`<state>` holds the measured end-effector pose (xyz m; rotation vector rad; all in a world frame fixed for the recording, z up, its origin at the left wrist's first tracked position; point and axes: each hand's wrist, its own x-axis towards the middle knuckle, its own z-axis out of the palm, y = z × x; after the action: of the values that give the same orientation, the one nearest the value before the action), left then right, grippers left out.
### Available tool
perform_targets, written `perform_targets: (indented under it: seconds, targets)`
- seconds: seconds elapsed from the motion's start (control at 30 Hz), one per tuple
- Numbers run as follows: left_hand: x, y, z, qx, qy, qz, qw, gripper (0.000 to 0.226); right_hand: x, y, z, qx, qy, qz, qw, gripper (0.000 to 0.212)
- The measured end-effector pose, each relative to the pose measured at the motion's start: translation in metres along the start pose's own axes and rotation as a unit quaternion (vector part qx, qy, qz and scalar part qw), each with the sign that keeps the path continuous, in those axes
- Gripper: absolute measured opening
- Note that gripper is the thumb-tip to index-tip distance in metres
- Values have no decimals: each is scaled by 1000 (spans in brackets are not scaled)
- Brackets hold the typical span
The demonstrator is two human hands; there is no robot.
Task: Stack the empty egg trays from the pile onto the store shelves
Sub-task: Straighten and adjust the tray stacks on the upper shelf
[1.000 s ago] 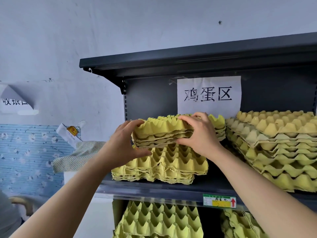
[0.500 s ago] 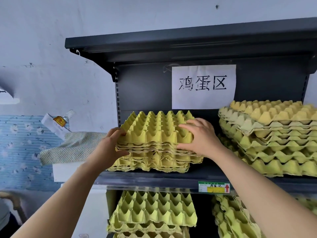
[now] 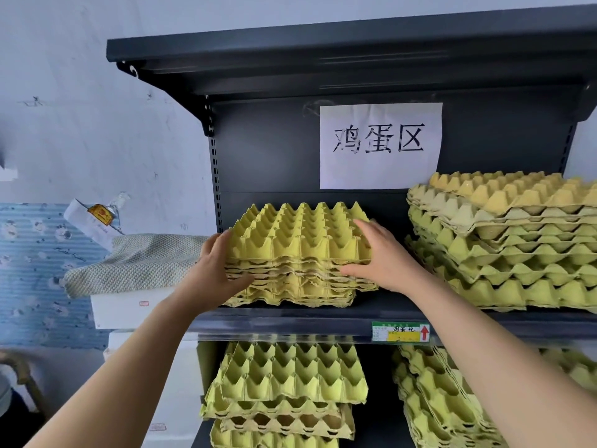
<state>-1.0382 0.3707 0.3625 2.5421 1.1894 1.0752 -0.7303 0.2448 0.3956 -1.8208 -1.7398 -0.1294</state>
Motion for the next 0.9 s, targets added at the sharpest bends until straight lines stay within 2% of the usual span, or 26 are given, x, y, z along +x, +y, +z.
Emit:
perform_targets:
  seconds: [0.1,0.23,0.47,0.7,0.9]
  targets:
    - [-1,1,7,-10,14,-39,999,120,-10,11,4,91,27,57,994,110]
    - [5,-1,12,-10,10,-37,999,126,-19,27,11,171,-1,89,981,108]
    - [9,0,14,-91,37,-74,992,118,-13,26,11,208,47,49,976,64]
    - [16,4,-1,-126,89,-88,984,106,-4,20,-6,224,82,19,971,60]
    - [16,-5,-26,-152,127,-72,977,108,8,-1,-5,232,107,-8,967,61]
